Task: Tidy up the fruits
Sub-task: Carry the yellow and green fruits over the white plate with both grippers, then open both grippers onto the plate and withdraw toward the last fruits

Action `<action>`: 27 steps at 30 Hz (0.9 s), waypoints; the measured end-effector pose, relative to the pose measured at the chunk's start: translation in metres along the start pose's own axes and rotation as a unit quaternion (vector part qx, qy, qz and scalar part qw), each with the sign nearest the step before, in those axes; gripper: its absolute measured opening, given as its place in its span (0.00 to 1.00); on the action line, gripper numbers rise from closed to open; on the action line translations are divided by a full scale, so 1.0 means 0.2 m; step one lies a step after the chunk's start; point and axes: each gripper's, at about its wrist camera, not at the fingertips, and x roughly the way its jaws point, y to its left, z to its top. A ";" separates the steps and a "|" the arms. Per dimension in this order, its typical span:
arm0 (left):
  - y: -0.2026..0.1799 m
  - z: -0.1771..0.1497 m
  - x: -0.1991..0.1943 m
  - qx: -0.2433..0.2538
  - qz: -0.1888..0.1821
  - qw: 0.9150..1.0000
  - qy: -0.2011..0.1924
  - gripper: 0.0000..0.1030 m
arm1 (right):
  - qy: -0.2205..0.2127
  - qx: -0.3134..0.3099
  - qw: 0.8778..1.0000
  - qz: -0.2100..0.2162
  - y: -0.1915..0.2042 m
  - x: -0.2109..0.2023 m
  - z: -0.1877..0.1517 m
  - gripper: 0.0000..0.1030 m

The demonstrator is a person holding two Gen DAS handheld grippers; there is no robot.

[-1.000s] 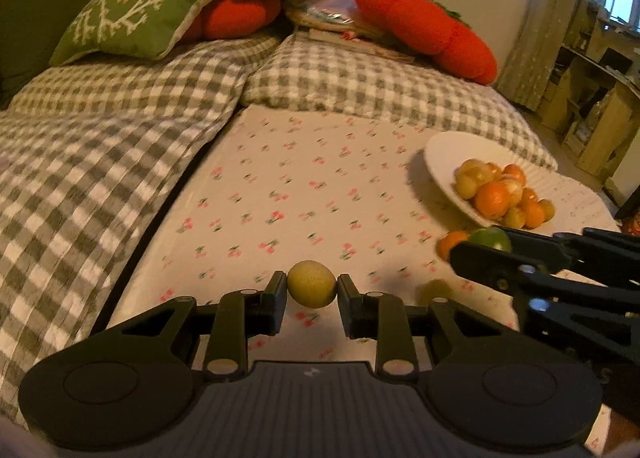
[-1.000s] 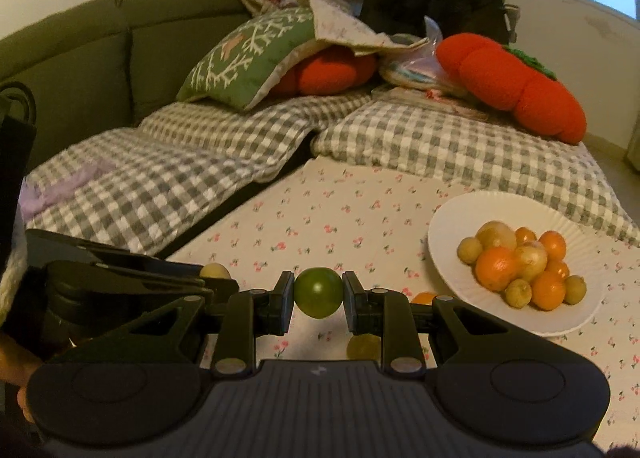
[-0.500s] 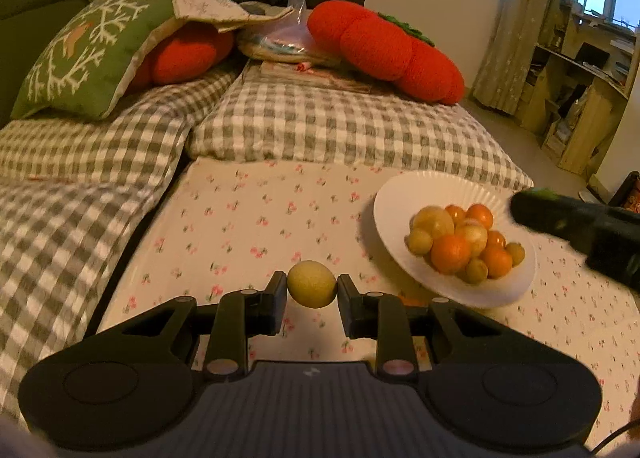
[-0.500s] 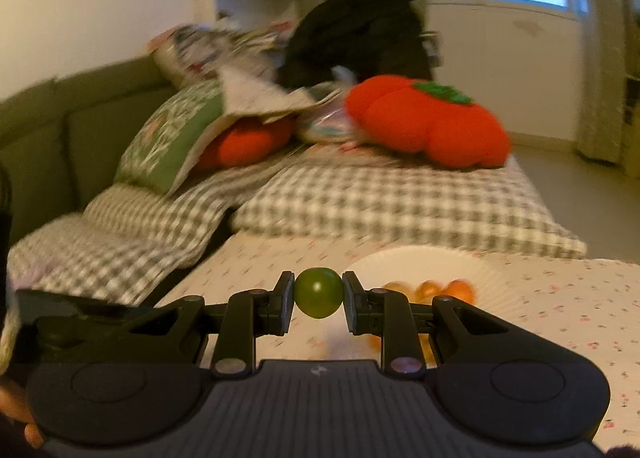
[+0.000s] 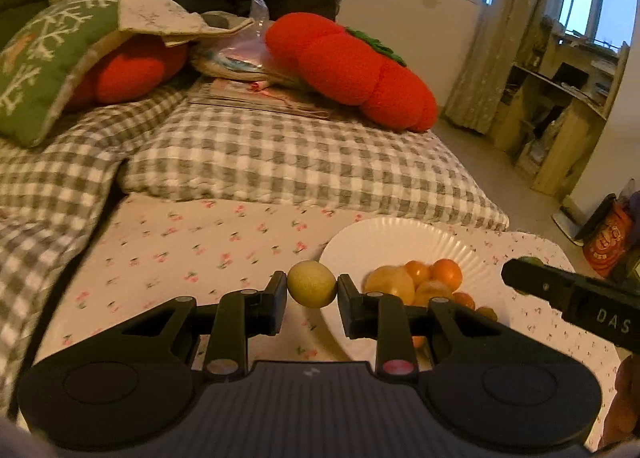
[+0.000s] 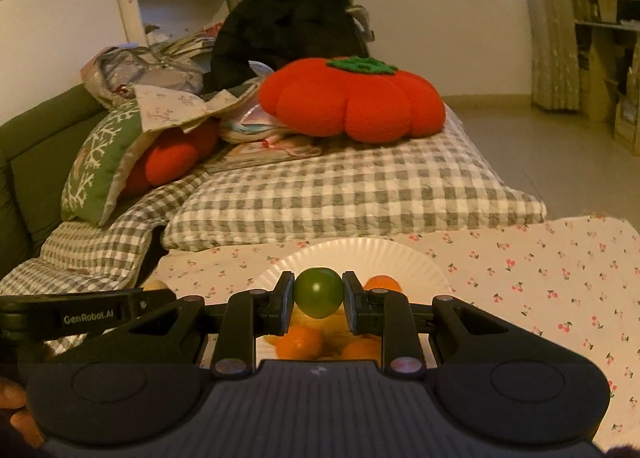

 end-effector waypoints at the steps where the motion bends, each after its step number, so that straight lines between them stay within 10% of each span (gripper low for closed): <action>1: -0.01 0.01 0.03 -0.003 -0.005 1.000 0.002 0.12 | 0.002 0.002 1.000 -0.001 -0.01 0.01 0.00 0.22; 27: -0.08 0.09 0.58 -0.070 -0.096 0.991 0.066 0.12 | 0.070 0.102 0.992 -0.034 -0.34 0.33 -0.02 0.22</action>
